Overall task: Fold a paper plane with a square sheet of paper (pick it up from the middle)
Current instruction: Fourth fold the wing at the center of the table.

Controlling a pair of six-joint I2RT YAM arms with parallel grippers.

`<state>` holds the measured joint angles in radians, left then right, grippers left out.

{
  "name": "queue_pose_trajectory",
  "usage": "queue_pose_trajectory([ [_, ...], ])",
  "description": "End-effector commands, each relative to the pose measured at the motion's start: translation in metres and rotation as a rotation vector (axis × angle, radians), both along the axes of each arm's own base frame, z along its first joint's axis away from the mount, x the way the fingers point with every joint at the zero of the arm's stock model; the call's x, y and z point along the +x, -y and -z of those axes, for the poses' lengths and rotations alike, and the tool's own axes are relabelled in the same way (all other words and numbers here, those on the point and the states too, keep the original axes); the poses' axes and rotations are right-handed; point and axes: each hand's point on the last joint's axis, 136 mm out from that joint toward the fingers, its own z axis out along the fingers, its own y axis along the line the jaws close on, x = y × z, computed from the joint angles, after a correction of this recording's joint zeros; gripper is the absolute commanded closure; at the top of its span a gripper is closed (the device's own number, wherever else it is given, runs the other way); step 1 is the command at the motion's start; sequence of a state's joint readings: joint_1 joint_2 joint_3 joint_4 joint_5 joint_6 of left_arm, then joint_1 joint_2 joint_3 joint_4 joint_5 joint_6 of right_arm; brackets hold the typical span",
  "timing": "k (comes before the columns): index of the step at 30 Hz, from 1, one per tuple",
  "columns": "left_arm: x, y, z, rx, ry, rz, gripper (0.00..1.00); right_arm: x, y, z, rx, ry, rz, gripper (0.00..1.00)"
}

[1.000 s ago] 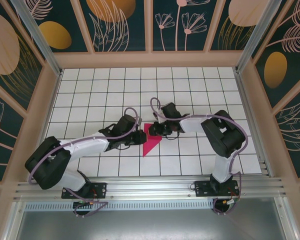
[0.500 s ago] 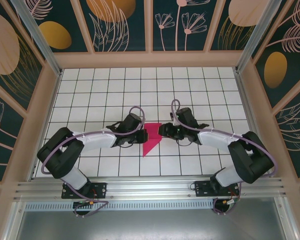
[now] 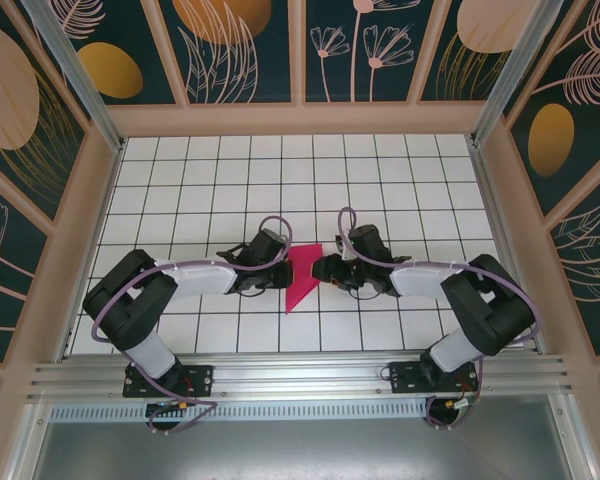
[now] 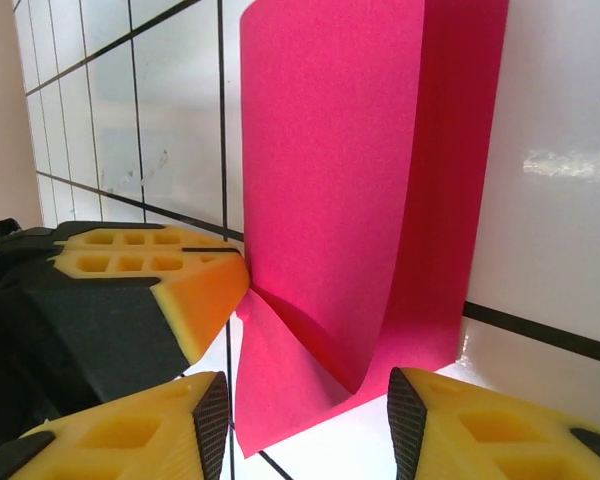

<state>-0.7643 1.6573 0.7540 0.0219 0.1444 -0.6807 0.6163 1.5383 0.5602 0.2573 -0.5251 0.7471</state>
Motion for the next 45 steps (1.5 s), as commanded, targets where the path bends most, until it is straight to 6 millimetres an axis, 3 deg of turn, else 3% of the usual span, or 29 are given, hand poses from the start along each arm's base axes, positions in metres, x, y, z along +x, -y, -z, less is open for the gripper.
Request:
queue_pose_trajectory([
  [1, 0.0, -0.002, 0.007, 0.029, 0.0, 0.008, 0.97, 0.002, -0.014, -0.007, 0.048, 0.011, -0.034, 0.51],
  [6, 0.0, -0.004, 0.009, 0.032, -0.001, 0.007, 0.97, 0.003, -0.023, -0.006, 0.058, 0.021, -0.073, 0.52],
  [15, 0.004, -0.004, -0.003, 0.019, 0.029, -0.012, 0.96, 0.009, -0.032, 0.009, 0.008, 0.015, -0.131, 0.66],
  [21, 0.002, -0.01, -0.027, -0.046, 0.087, -0.054, 0.83, 0.015, -0.031, 0.013, -0.041, -0.004, -0.115, 0.8],
  [25, -0.01, -0.011, -0.046, -0.093, 0.138, -0.057, 0.67, 0.019, -0.031, 0.009, -0.046, -0.022, -0.062, 0.86],
  [30, -0.033, -0.002, -0.055, -0.12, 0.168, -0.045, 0.61, 0.019, -0.028, 0.004, -0.039, -0.056, 0.007, 0.89],
  [33, -0.044, 0.008, -0.054, -0.111, 0.18, -0.031, 0.6, 0.019, -0.026, 0.0, -0.024, -0.062, 0.055, 0.89],
  [37, -0.051, 0.011, -0.039, -0.035, 0.186, -0.031, 0.57, 0.019, -0.025, -0.003, -0.004, -0.072, 0.09, 0.89],
  [45, -0.051, 0.018, -0.024, 0.046, 0.215, -0.025, 0.56, 0.017, -0.024, -0.003, -0.016, -0.084, 0.103, 0.89],
])
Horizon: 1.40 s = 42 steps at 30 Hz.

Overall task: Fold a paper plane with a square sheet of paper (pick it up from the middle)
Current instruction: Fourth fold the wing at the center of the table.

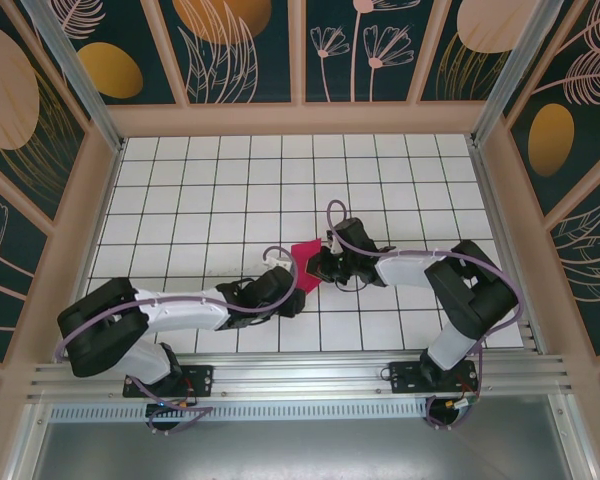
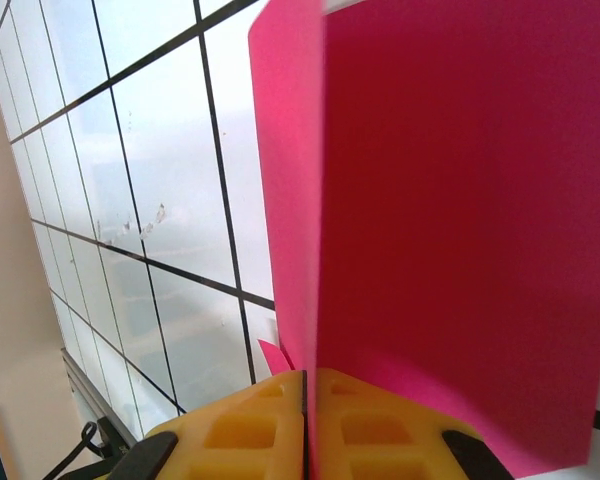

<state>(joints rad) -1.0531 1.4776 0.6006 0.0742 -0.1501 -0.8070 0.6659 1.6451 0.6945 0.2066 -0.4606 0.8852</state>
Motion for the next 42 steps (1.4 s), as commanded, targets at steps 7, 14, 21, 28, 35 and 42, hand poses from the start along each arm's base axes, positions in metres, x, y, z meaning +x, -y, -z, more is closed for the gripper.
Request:
queue_pose_trajectory([
  [7, 0.017, 0.007, -0.005, 0.041, 0.077, -0.081, 0.58, -0.002, 0.001, -0.005, 0.001, 0.004, 0.02, 0.89],
  [14, 0.014, 0.007, 0.003, 0.073, 0.074, -0.078, 0.61, -0.001, -0.001, -0.006, 0.008, 0.001, 0.02, 0.89],
  [21, 0.01, 0.011, 0.007, 0.093, 0.075, -0.083, 0.6, 0.001, -0.003, -0.009, 0.005, 0.001, 0.015, 0.89],
  [28, 0.011, 0.003, 0.01, 0.133, 0.083, -0.115, 0.62, 0.002, -0.004, -0.012, 0.005, 0.002, 0.016, 0.89],
  [35, 0.01, -0.004, 0.018, 0.166, 0.076, -0.128, 0.68, 0.005, -0.005, -0.015, -0.001, 0.007, 0.01, 0.89],
  [42, 0.011, -0.003, 0.017, 0.162, 0.084, -0.132, 0.74, 0.006, -0.006, -0.018, -0.001, 0.012, 0.008, 0.89],
])
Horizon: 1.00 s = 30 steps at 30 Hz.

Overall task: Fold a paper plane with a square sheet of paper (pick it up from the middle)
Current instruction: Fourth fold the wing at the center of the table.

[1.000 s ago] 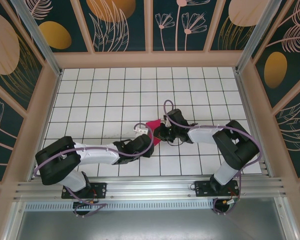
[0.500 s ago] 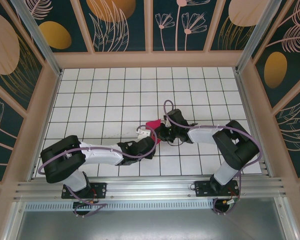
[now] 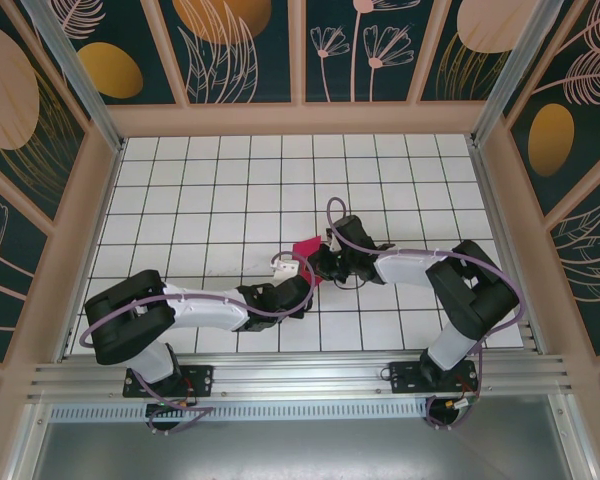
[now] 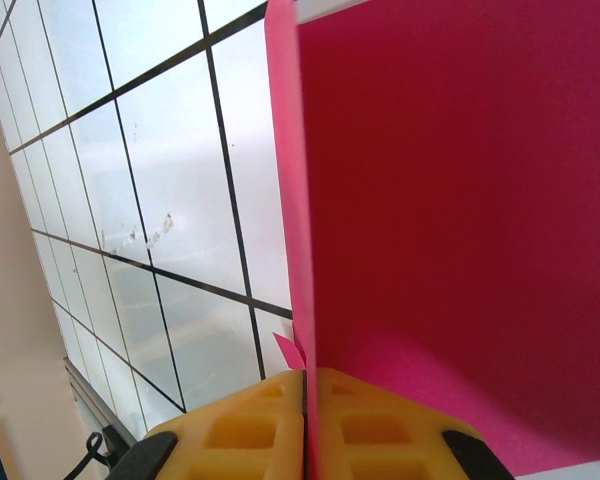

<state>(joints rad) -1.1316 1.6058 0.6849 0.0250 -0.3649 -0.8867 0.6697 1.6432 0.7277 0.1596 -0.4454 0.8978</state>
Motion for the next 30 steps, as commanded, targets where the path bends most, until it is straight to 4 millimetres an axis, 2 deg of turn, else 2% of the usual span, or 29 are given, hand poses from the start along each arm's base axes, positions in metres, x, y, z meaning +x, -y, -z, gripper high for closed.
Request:
queue_pose_trajectory([
  [1, 0.002, -0.006, 0.004, 0.042, 0.004, -0.022, 0.75, 0.003, -0.004, -0.013, 0.009, 0.021, -0.005, 0.89],
  [7, 0.001, -0.009, 0.007, 0.054, 0.0, -0.032, 0.8, 0.001, -0.003, -0.012, 0.004, 0.017, -0.01, 0.89],
  [11, 0.0, -0.013, 0.008, 0.048, -0.001, -0.053, 0.9, 0.001, -0.004, -0.013, 0.004, 0.022, -0.017, 0.89],
  [16, 0.0, -0.017, 0.007, 0.023, 0.006, -0.069, 0.99, 0.0, -0.006, -0.025, 0.017, 0.06, -0.054, 0.8],
  [21, -0.002, -0.021, 0.004, -0.007, 0.016, -0.083, 1.0, -0.001, -0.002, -0.037, 0.002, 0.11, -0.076, 0.64],
  [24, -0.002, -0.028, 0.0, -0.034, 0.034, -0.097, 1.0, 0.0, 0.005, -0.049, -0.005, 0.157, -0.08, 0.6],
  [30, -0.004, -0.042, -0.013, -0.129, 0.074, -0.13, 0.99, 0.005, 0.026, -0.068, 0.024, 0.231, -0.042, 0.58],
])
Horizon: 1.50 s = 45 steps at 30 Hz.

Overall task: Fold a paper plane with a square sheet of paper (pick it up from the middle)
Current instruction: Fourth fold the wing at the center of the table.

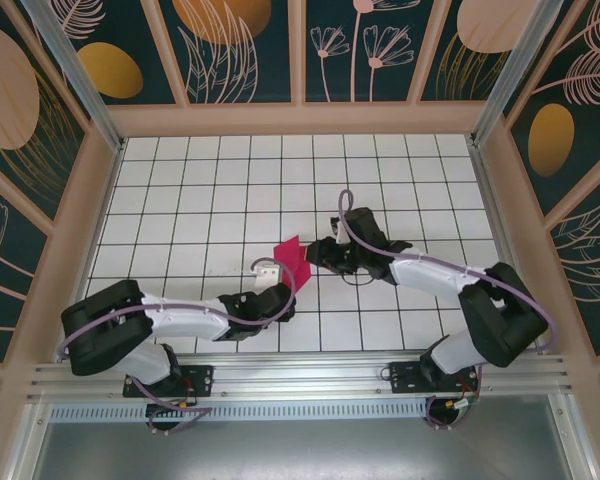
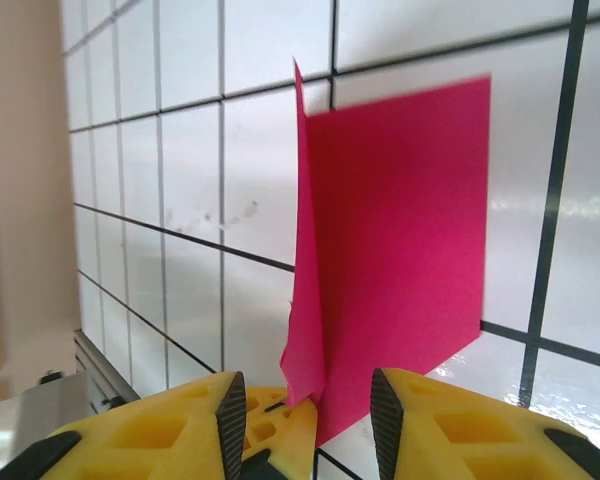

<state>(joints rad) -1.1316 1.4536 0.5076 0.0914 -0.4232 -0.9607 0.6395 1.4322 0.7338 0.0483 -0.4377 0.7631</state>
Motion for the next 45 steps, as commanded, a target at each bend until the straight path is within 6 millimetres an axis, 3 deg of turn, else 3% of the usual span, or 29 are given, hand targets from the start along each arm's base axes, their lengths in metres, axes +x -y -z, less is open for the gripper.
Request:
queue_pose_trajectory([
  [1, 0.004, -0.004, -0.012, -0.086, 0.041, -0.04, 0.99, 0.003, 0.015, -0.008, 0.008, 0.051, 0.014, 0.58],
  [4, 0.002, -0.005, -0.014, -0.145, 0.033, -0.035, 0.99, 0.001, 0.012, -0.006, 0.044, 0.048, -0.014, 0.62],
  [10, 0.002, -0.008, -0.012, -0.163, 0.015, -0.035, 0.99, 0.002, -0.013, 0.023, 0.023, -0.035, -0.109, 0.85],
  [14, 0.001, -0.01, -0.009, -0.163, 0.007, -0.027, 1.0, 0.008, -0.035, 0.038, 0.004, -0.059, -0.161, 0.88],
  [22, 0.002, -0.009, -0.005, -0.136, 0.005, 0.019, 1.0, 0.026, -0.051, 0.081, -0.07, -0.119, -0.193, 0.88],
  [26, 0.004, -0.004, -0.006, -0.111, 0.019, 0.058, 1.0, 0.024, -0.039, 0.103, -0.131, -0.154, -0.168, 0.89],
  [29, 0.006, 0.005, -0.01, -0.114, 0.038, 0.102, 1.0, 0.018, -0.025, 0.107, -0.159, -0.16, -0.131, 0.91],
  [39, 0.014, 0.038, -0.018, -0.094, 0.088, 0.235, 1.0, -0.006, 0.031, 0.098, -0.2, -0.156, 0.077, 0.9],
  [45, 0.004, 0.054, -0.016, -0.104, 0.067, 0.351, 1.0, -0.001, 0.061, 0.078, -0.217, -0.086, 0.163, 0.85],
])
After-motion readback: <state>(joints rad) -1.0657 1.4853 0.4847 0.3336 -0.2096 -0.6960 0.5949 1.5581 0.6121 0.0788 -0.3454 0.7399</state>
